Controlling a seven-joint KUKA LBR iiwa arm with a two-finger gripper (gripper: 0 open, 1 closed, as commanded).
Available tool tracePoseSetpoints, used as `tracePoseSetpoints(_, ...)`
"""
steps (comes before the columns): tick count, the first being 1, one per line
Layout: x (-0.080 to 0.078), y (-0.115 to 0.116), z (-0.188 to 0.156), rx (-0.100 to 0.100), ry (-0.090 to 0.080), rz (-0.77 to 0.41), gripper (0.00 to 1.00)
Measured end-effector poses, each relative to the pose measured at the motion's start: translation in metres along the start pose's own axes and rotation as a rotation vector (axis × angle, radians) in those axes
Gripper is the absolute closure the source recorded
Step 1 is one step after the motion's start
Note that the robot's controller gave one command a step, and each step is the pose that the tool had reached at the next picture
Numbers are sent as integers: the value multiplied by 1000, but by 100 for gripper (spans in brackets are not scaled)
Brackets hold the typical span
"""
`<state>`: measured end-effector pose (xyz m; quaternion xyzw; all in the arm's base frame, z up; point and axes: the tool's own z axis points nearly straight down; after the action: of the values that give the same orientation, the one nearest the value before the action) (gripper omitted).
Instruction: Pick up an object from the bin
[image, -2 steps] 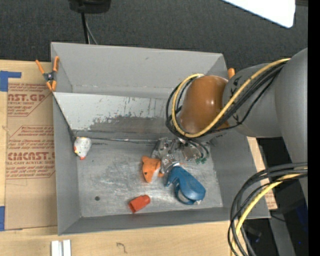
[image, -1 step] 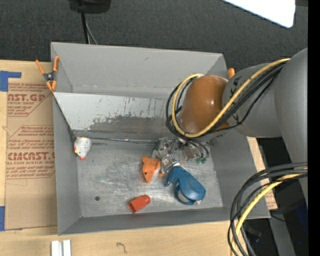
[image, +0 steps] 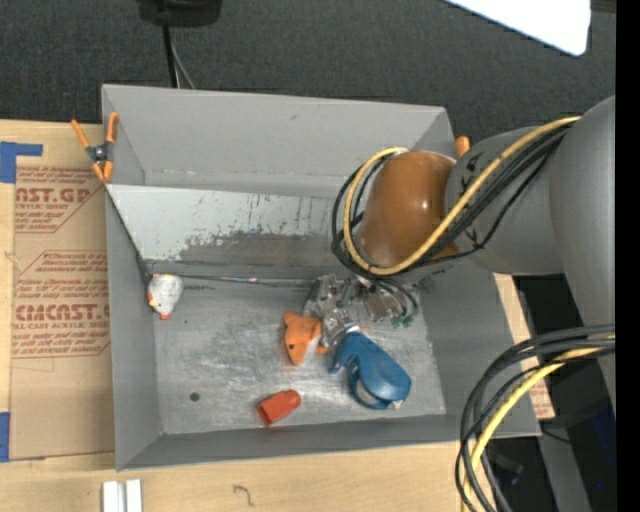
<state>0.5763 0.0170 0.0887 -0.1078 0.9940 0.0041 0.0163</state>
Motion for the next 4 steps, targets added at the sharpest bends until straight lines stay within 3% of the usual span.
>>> tracePoseSetpoints(4,0,0,0,0,0,0,100)
